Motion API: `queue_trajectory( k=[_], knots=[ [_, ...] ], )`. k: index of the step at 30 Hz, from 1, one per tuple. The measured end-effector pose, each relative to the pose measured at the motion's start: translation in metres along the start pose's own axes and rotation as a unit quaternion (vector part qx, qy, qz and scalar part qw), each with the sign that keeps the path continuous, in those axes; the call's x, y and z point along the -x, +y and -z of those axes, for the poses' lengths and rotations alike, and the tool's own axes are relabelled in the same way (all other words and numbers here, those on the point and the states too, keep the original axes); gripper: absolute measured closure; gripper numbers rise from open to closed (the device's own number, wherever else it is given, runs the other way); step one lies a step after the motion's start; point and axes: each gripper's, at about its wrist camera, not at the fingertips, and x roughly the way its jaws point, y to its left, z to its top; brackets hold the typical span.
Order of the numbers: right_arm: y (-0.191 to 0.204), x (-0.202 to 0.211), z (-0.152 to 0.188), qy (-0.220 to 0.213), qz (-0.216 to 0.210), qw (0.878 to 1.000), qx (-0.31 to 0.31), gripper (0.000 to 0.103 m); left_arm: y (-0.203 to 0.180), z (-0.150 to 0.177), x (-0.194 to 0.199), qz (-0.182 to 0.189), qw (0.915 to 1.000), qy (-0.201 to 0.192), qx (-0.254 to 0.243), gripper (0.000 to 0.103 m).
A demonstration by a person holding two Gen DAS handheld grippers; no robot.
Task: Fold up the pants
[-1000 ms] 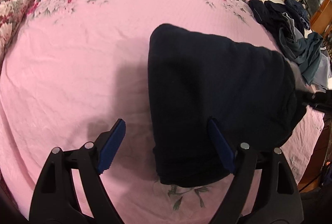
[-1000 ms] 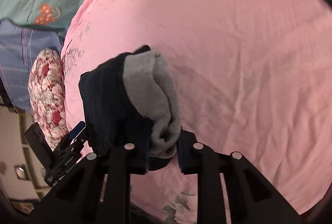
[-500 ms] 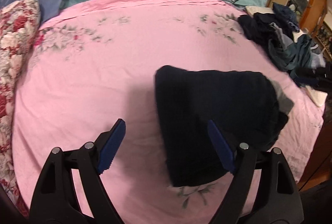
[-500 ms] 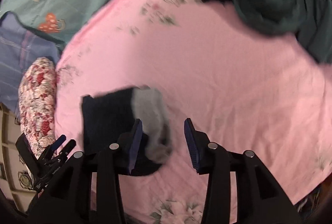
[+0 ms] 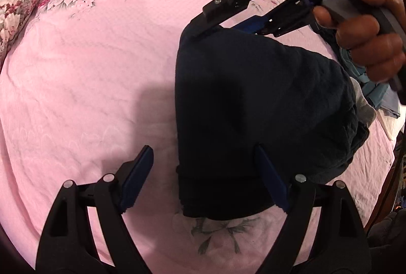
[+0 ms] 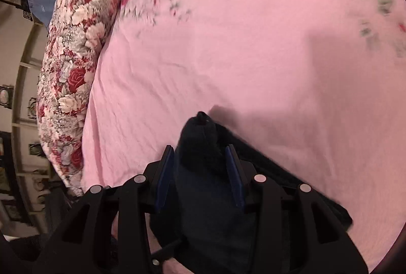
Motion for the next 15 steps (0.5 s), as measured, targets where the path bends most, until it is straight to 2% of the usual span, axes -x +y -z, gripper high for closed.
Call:
queue_trajectory(
  k=[1,3,5,9,15],
  knots=[
    [0.0,0.0,0.0,0.0,0.0,1.0,0.0,0.061,0.002,0.001,-0.001,0.001,1.0,0.001,0.005,0.018],
    [0.004,-0.006,-0.004,0.036,-0.011,0.999,0.016,0.07,0.004,0.003,-0.002,0.001,0.9999,0.001,0.013,0.016],
    [0.005,-0.002,0.001,0.053,-0.009,0.998,0.029,0.086,0.004,0.006,-0.002,0.0,0.9998,0.001,0.02,0.015],
    [-0.001,-0.004,-0.006,0.056,0.006,0.998,0.035,0.089,0.003,0.005,-0.003,-0.008,0.9997,-0.001,0.021,0.015],
    [-0.041,-0.002,-0.005,0.03,-0.063,0.995,-0.07,0.089,0.002,0.004,-0.003,-0.015,0.9998,-0.004,0.015,0.013]
  ],
)
